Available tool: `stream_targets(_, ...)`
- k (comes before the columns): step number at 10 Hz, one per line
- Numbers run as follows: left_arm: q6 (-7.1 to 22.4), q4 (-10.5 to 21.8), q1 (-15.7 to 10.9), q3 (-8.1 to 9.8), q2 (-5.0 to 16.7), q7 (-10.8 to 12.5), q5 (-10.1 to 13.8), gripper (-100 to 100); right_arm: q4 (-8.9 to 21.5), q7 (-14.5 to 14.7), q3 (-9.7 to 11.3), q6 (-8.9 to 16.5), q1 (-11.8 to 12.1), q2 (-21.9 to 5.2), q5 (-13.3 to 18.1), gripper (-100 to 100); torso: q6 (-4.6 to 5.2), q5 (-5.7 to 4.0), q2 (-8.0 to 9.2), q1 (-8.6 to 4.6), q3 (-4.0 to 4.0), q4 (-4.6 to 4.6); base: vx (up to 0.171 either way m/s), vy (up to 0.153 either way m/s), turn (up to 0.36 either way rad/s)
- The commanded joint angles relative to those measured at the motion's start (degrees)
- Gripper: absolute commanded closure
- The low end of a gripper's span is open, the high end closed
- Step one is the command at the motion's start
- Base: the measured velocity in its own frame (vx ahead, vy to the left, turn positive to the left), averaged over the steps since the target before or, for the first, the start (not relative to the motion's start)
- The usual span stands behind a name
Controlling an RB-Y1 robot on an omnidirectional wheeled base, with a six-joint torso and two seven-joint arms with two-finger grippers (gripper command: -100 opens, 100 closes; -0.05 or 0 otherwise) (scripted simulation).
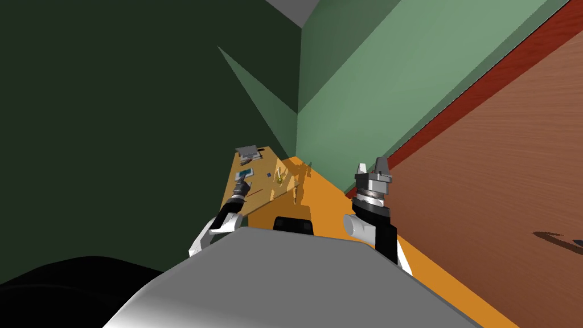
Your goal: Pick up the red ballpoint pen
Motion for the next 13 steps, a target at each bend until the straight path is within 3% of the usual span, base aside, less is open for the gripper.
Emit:
stream_targets(1, 2.86, 2.17, 0.73, 1.57, 1.51, 0.28, 1.99, -100, 0.00, 0.00, 0.00, 0.00, 0.00, 0.00, 0.00, 0, 0.00, 0.00, 0.00, 0.00, 0.00, 0.00, -0.028, 0.018, -0.226)
stream_targets(4, 6.51, 4.34, 1.06, 2.79, 2.56, 0.34, 3.67, -100, 0.00, 0.00, 0.00, 0.00, -0.01, 0.00, 0.00, 0, 0.02, 0.00, 0.00, 0.03, 0.00, 0.00, -0.023, 0.020, -0.136)
stream_targets(5, 9.25, 6.27, 1.36, 3.99, 3.62, 0.42, 5.43, -100, 0.00, 0.00, 0.00, 0.00, 0.00, 0.00, 0.00, 0, 0.00, 0.01, -0.02, 0.01, -0.01, 0.00, -0.022, 0.014, -0.263)
stream_targets(6, 9.51, 6.59, 1.36, 3.99, 3.62, 0.42, 5.43, -100, 0.00, 0.00, 0.00, 0.00, -0.01, 0.00, 0.00, 0, 0.04, 0.00, -0.03, 0.00, -0.02, 0.00, -0.020, 0.019, -0.095)
stream_targets(9, 14.35, 11.31, 1.82, 6.29, 5.78, 0.68, 9.16, -100, 0.00, 0.00, 0.00, 0.00, 0.01, 0.00, 0.00, 0, -0.01, 0.00, -0.06, 0.00, -0.03, -0.01, -0.015, 0.013, -0.166)
stream_targets(10, 15.56, 11.31, 1.82, 6.29, 5.78, 0.68, 9.16, -100, 0.00, 0.00, 0.00, 0.00, 0.00, 0.00, 0.00, 0, 0.02, 0.00, -0.06, 0.01, -0.03, -0.01, -0.009, 0.013, -0.124)
stream_targets(11, 16.90, 13.76, 1.96, 7.39, 6.88, 0.86, 11.11, -100, 0.00, 0.00, 0.00, 0.00, 0.01, 0.00, 0.00, 0, 0.00, 0.00, -0.09, 0.00, -0.05, -0.01, -0.008, 0.012, -0.214)
stream_targets(13, 18.66, 13.76, 1.96, 7.39, 6.88, 0.86, 11.11, -100, 0.00, 0.00, 0.00, 0.00, 0.01, 0.00, 0.00, 0, -0.01, 0.00, -0.10, 0.00, -0.06, -0.02, -0.005, 0.011, -0.064)
